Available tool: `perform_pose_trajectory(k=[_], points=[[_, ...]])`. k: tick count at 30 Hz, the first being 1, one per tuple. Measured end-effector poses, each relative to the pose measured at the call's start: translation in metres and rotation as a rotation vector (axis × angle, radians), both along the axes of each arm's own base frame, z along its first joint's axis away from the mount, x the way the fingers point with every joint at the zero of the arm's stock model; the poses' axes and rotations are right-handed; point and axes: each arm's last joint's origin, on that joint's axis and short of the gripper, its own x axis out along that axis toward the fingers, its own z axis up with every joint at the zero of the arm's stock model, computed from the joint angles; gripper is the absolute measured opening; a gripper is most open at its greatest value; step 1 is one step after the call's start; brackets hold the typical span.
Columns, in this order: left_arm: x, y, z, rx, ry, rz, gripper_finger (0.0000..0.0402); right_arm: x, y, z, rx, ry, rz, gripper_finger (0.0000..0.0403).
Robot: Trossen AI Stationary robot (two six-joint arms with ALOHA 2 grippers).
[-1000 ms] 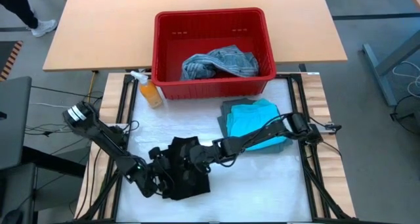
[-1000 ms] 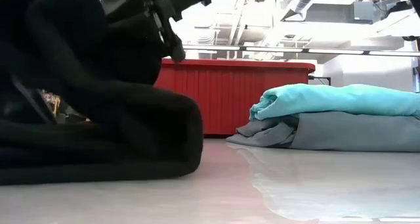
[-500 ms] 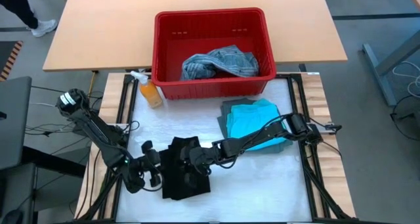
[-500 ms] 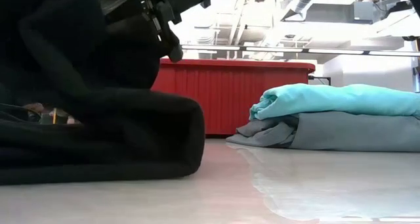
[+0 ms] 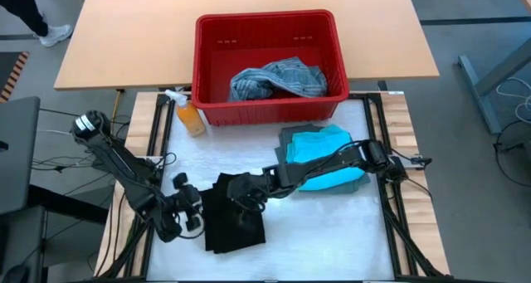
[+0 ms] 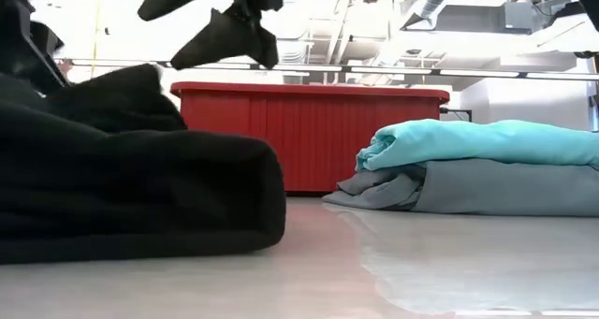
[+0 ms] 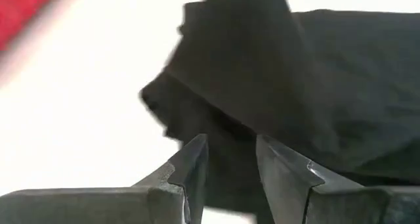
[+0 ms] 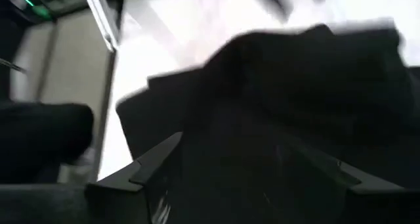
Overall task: Fold Laundry from Bin
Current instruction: Fold the black shirt
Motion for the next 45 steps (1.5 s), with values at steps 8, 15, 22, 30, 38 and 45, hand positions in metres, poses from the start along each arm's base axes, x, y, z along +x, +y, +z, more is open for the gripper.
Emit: perform_pose_trajectory(k=[8, 15, 22, 30, 38, 45], points=[[-0.001, -0.01, 0.051, 0.089, -0.111, -0.03, 0.0121, -0.016, 0.057, -0.01, -0.175, -0.038, 0.03, 0.026], [0.045, -0.013, 0.03, 0.171, -0.124, -0.104, 0.0121, -0.016, 0.087, -0.04, -0.258, -0.181, -0.079, 0.026], [0.064, 0.005, -0.001, 0.174, 0.09, -0.035, 0.0121, -0.013, 0.12, -0.079, -0.325, -0.352, -0.171, 0.026], [0.058, 0.012, -0.017, 0.175, 0.223, 0.057, 0.0121, 0.013, 0.133, -0.132, -0.379, -0.456, -0.113, 0.026], [0.052, 0.012, -0.017, 0.148, 0.253, 0.078, 0.0121, 0.026, 0.131, -0.148, -0.303, -0.422, -0.129, 0.026], [0.038, 0.023, -0.045, 0.111, 0.291, 0.123, 0.0121, 0.021, 0.137, -0.147, -0.315, -0.392, -0.051, 0.026]])
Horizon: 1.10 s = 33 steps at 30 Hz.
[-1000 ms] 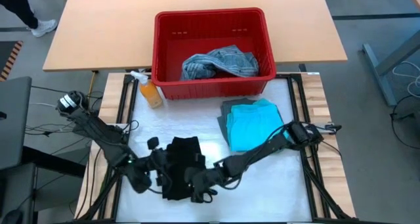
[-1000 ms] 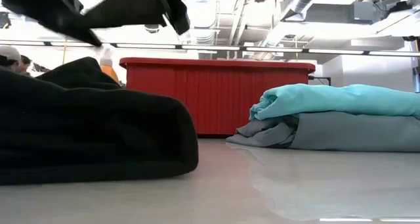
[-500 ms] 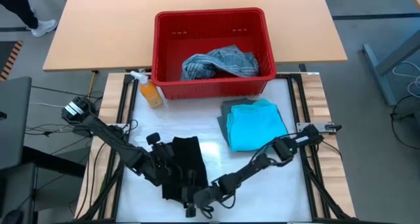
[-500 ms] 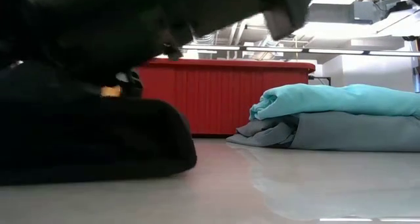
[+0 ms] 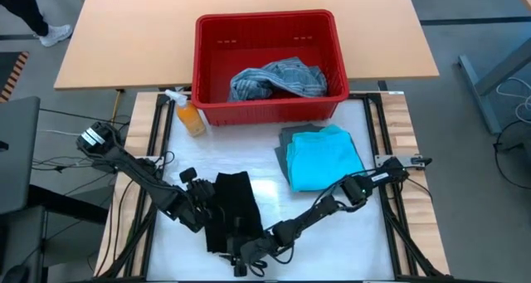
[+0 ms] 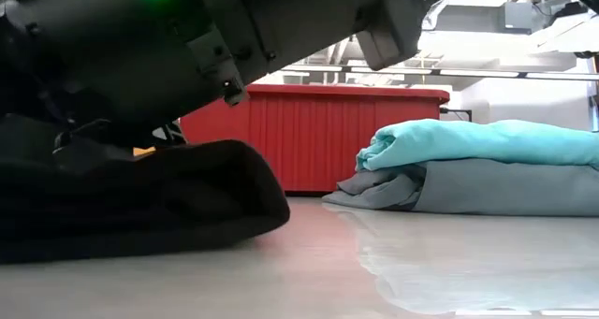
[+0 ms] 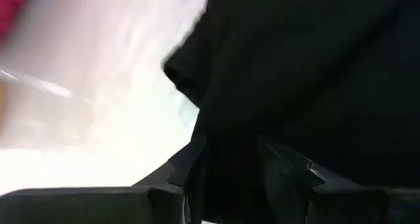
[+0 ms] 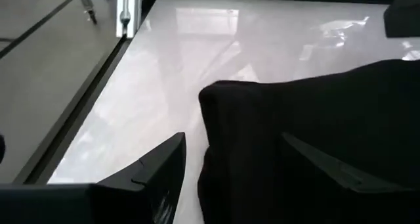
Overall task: Fold Laundry from Bin
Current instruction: Fold the black shirt
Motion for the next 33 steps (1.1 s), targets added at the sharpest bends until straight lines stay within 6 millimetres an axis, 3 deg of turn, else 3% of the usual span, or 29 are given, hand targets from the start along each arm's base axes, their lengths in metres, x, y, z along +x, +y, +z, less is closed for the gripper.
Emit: perform_pose_trajectory(k=[4, 8, 13, 16, 19, 24, 28, 33], points=[[-0.01, 0.006, -0.017, -0.034, 0.016, 0.034, 0.0121, -0.001, 0.001, 0.008, -0.019, 0.004, 0.057, 0.026], [-0.016, 0.008, -0.016, -0.026, 0.017, 0.047, 0.0121, -0.008, 0.001, 0.043, -0.06, 0.008, 0.094, 0.026], [-0.018, 0.011, 0.01, 0.03, -0.004, 0.026, 0.0121, -0.025, -0.005, 0.102, -0.042, 0.026, 0.062, 0.026], [-0.019, 0.013, 0.03, 0.067, -0.104, 0.023, 0.0121, -0.024, -0.01, 0.12, 0.048, -0.053, -0.053, 0.026], [-0.018, 0.017, 0.044, 0.084, -0.244, 0.017, 0.0121, -0.011, -0.01, 0.105, 0.117, -0.133, -0.084, 0.026], [-0.003, 0.023, 0.033, 0.03, -0.35, -0.029, 0.0121, 0.005, -0.012, 0.037, 0.079, -0.13, -0.141, 0.026], [0.005, 0.037, 0.014, 0.016, -0.343, -0.035, 0.0121, 0.01, -0.016, 0.023, 0.11, -0.15, -0.184, 0.026], [0.011, 0.058, 0.006, -0.013, -0.298, 0.001, 0.0121, 0.009, -0.017, 0.006, 0.109, -0.083, -0.203, 0.0259]])
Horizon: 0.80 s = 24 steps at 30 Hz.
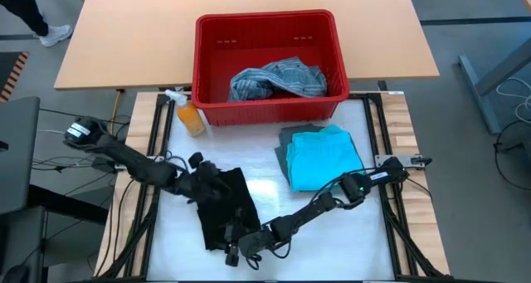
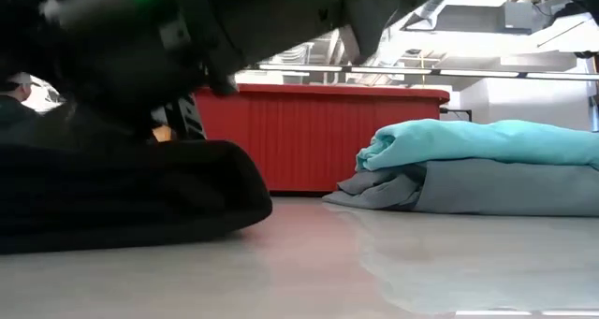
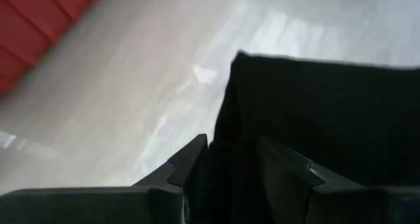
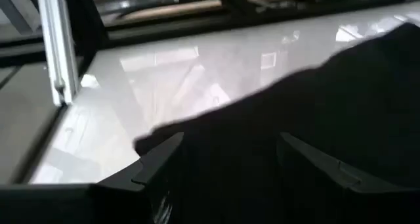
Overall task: Fold Laundry from Bin
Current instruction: Fold the black shirt
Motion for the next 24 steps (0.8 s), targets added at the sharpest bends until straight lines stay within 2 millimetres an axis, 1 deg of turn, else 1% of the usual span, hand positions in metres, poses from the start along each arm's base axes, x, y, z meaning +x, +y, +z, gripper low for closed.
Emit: perform_pose_trajectory(k=[4, 10, 15, 17, 19, 22, 24], points=[[0.002, 0.012, -0.007, -0.038, 0.006, -0.009, 0.0121, 0.0, 0.001, 0.004, 0.008, -0.009, -0.006, 0.0259], [0.003, 0.025, -0.009, -0.018, 0.023, 0.031, 0.0121, -0.004, 0.001, -0.004, 0.031, 0.047, -0.022, 0.0259], [0.003, 0.039, -0.011, -0.019, 0.052, 0.099, 0.0121, -0.006, 0.005, -0.005, 0.028, 0.048, -0.01, 0.0259], [0.003, 0.041, -0.011, -0.007, 0.054, 0.105, 0.0121, -0.007, 0.006, -0.005, 0.027, 0.05, -0.008, 0.0259], [0.004, 0.041, -0.005, 0.012, 0.035, 0.099, 0.0121, -0.007, 0.006, -0.005, 0.022, 0.05, -0.005, 0.0259], [0.007, 0.033, 0.018, 0.018, -0.073, 0.042, 0.0121, -0.007, 0.006, -0.001, -0.014, 0.051, 0.012, 0.0259], [0.006, 0.025, 0.033, 0.019, -0.15, -0.022, 0.0121, -0.005, 0.007, 0.005, -0.034, 0.037, 0.023, 0.0259]])
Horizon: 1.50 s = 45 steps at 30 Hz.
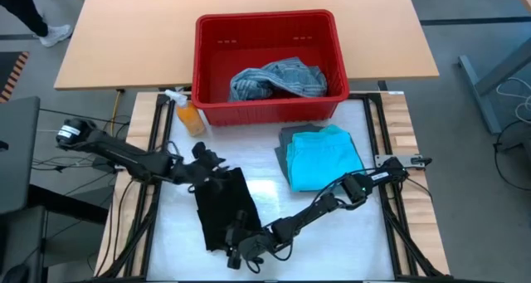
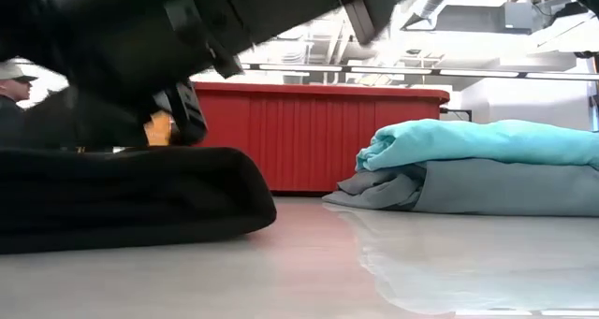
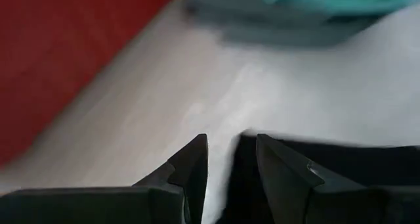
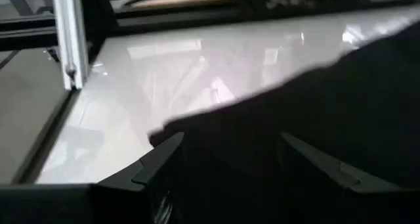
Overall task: Fold Laundry from Bin
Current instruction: Fold the black shirt
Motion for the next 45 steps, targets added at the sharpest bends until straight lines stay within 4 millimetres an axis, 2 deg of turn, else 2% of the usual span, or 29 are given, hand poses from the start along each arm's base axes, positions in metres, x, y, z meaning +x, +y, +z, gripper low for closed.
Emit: perform_pose_trajectory(k=[4, 7, 9, 13, 16, 19, 22, 29, 35, 40, 45], points=[[-0.003, -0.018, 0.016, -0.051, -0.121, -0.185, 0.0121, 0.004, 0.002, 0.014, -0.043, -0.034, 0.023, 0.0259], [-0.005, -0.026, -0.001, -0.094, -0.066, -0.24, 0.0121, 0.007, 0.001, 0.018, -0.049, -0.045, 0.022, 0.0259], [-0.003, -0.029, -0.015, -0.087, -0.018, -0.219, 0.0121, 0.008, -0.001, 0.019, -0.049, -0.044, 0.018, 0.0259], [0.008, -0.029, -0.029, -0.064, 0.003, -0.182, 0.0121, 0.008, -0.002, 0.015, -0.031, -0.03, 0.008, 0.0259], [0.017, -0.023, -0.043, -0.068, 0.056, -0.188, 0.0121, 0.008, -0.002, 0.008, -0.013, -0.007, -0.002, 0.0259], [0.021, -0.014, -0.058, -0.074, 0.118, -0.123, 0.0121, 0.006, -0.002, 0.005, -0.007, 0.023, -0.009, 0.0259], [0.026, -0.009, -0.063, -0.077, 0.118, -0.094, 0.0121, 0.004, 0.002, 0.005, -0.003, 0.034, 0.011, 0.0259], [0.028, -0.006, -0.061, -0.092, 0.101, -0.101, 0.0121, -0.001, 0.005, -0.003, 0.042, 0.128, 0.047, 0.0259], [0.026, -0.006, -0.054, -0.1, 0.08, -0.106, 0.0121, -0.001, 0.008, -0.001, 0.046, 0.11, 0.085, 0.0259], [0.022, -0.001, -0.041, -0.109, 0.034, -0.097, 0.0121, -0.004, 0.021, 0.016, 0.016, 0.069, 0.162, 0.0259], [0.018, 0.001, -0.036, -0.119, 0.034, -0.1, 0.0121, -0.004, 0.027, 0.046, -0.102, -0.03, 0.069, 0.0259]])
